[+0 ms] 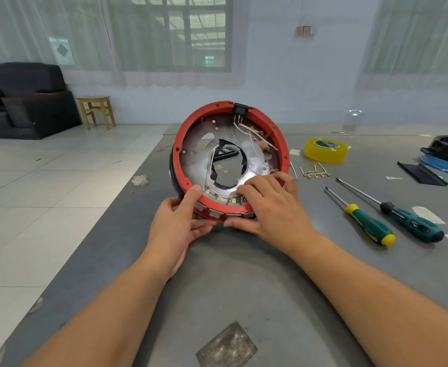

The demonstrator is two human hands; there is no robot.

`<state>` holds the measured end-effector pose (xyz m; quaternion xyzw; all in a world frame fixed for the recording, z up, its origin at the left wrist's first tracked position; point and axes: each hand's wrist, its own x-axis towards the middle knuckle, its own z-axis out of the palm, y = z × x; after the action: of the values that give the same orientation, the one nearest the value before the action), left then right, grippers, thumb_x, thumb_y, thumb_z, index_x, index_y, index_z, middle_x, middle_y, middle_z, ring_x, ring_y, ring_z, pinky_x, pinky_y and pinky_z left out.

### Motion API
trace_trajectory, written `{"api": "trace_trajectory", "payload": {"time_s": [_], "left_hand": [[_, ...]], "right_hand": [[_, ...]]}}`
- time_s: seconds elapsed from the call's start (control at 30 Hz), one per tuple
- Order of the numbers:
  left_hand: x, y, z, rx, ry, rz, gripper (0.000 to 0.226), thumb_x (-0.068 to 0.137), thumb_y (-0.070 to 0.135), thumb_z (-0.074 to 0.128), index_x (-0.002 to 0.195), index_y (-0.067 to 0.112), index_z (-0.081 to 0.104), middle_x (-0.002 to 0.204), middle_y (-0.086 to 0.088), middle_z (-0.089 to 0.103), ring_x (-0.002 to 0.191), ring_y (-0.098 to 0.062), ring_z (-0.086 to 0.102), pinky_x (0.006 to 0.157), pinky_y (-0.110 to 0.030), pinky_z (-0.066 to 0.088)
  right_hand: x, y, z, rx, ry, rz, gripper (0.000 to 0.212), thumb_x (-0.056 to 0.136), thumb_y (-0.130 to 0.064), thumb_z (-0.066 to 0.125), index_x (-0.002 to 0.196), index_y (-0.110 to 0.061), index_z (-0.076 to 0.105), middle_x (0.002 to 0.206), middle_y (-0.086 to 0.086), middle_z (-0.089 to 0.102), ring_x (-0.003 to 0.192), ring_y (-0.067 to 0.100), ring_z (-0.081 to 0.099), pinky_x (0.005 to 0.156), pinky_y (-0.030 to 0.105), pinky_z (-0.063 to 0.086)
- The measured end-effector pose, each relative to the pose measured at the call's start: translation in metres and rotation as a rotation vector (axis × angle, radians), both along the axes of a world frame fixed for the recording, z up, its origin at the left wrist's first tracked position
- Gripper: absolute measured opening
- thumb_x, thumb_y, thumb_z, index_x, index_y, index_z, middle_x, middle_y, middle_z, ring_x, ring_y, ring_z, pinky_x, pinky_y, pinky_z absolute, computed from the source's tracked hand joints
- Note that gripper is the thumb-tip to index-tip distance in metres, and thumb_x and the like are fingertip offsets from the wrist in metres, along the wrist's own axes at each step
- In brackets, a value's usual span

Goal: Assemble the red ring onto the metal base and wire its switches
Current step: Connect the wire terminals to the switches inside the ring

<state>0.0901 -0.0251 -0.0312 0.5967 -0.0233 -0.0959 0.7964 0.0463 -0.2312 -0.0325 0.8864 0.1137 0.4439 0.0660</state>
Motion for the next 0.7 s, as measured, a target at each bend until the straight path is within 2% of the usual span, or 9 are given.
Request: {"api": "trace_trajectory", "payload": {"time_s": [0.17, 0.27, 0.3, 0.37, 0.43, 0.53, 0.6, 0.7], "left_hand": [[-0.005, -0.004, -0.003, 0.274, -0.142, 0.073, 0.075, 0.087, 0.072, 0.062, 0.129, 0.012, 0.049, 0.081, -0.009, 0.080, 0.071, -0.029, 0.079, 0.071, -0.039, 0.062], [-0.012, 0.002, 0.001, 0.543, -0.274, 0.158, 0.076, 0.078, 0.082, 0.044, 0.129, 0.026, 0.042, 0.066, -0.005, 0.077, 0.053, -0.018, 0.074, 0.057, -0.032, 0.056], [-0.014, 0.005, 0.002, 0.620, -0.305, 0.178, 0.074, 0.078, 0.084, 0.040, 0.125, 0.027, 0.043, 0.066, -0.005, 0.076, 0.050, -0.016, 0.072, 0.055, -0.033, 0.052], [-0.016, 0.011, 0.005, 0.747, -0.332, 0.206, 0.065, 0.081, 0.084, 0.035, 0.109, 0.026, 0.047, 0.066, -0.002, 0.076, 0.046, -0.017, 0.070, 0.062, -0.035, 0.053], [-0.016, 0.016, 0.009, 0.886, -0.319, 0.222, 0.061, 0.084, 0.084, 0.028, 0.095, 0.027, 0.048, 0.064, 0.001, 0.075, 0.053, -0.022, 0.072, 0.073, -0.040, 0.058], [-0.016, 0.022, 0.012, 1.096, -0.280, 0.205, 0.087, 0.080, 0.088, 0.015, 0.095, 0.016, 0.062, 0.085, -0.009, 0.077, 0.082, -0.035, 0.073, 0.087, -0.047, 0.058], [-0.015, 0.024, 0.011, 1.169, -0.261, 0.181, 0.095, 0.078, 0.088, 0.011, 0.092, 0.012, 0.066, 0.090, -0.012, 0.076, 0.087, -0.037, 0.072, 0.089, -0.047, 0.057], [-0.015, 0.024, 0.011, 1.242, -0.259, 0.166, 0.091, 0.083, 0.087, 0.013, 0.082, 0.013, 0.067, 0.086, -0.010, 0.075, 0.085, -0.034, 0.071, 0.087, -0.044, 0.057]], "right_hand": [[-0.005, -0.003, 0.002, 0.036, 0.048, 0.070, 0.068, 0.085, -0.082, 0.044, 0.101, -0.020, 0.067, 0.100, -0.005, 0.062, 0.093, 0.019, 0.060, 0.094, 0.038, 0.035], [-0.006, -0.001, 0.001, 0.065, 0.057, 0.110, 0.066, 0.083, -0.080, 0.049, 0.099, -0.019, 0.068, 0.097, -0.005, 0.062, 0.090, 0.019, 0.060, 0.089, 0.037, 0.036], [-0.006, 0.001, 0.001, 0.073, 0.059, 0.125, 0.065, 0.083, -0.080, 0.050, 0.098, -0.019, 0.068, 0.096, -0.005, 0.063, 0.089, 0.019, 0.060, 0.087, 0.037, 0.036], [-0.006, 0.005, 0.001, 0.078, 0.049, 0.148, 0.065, 0.084, -0.078, 0.050, 0.096, -0.018, 0.070, 0.093, -0.003, 0.064, 0.087, 0.020, 0.061, 0.084, 0.037, 0.038], [-0.005, 0.009, 0.000, 0.081, 0.032, 0.175, 0.064, 0.085, -0.076, 0.051, 0.095, -0.017, 0.074, 0.089, -0.001, 0.065, 0.083, 0.021, 0.062, 0.081, 0.040, 0.041], [-0.006, 0.013, 0.002, 0.111, 0.055, 0.212, 0.060, 0.084, -0.071, 0.057, 0.093, -0.016, 0.078, 0.085, 0.000, 0.065, 0.079, 0.021, 0.062, 0.077, 0.044, 0.043], [-0.007, 0.014, 0.003, 0.148, 0.109, 0.215, 0.059, 0.083, -0.071, 0.057, 0.091, -0.016, 0.078, 0.084, -0.001, 0.065, 0.081, 0.020, 0.063, 0.078, 0.045, 0.043], [-0.011, 0.013, 0.006, 0.177, 0.198, 0.180, 0.060, 0.085, -0.073, 0.054, 0.088, -0.017, 0.076, 0.084, -0.005, 0.064, 0.084, 0.016, 0.060, 0.083, 0.042, 0.041]]}}
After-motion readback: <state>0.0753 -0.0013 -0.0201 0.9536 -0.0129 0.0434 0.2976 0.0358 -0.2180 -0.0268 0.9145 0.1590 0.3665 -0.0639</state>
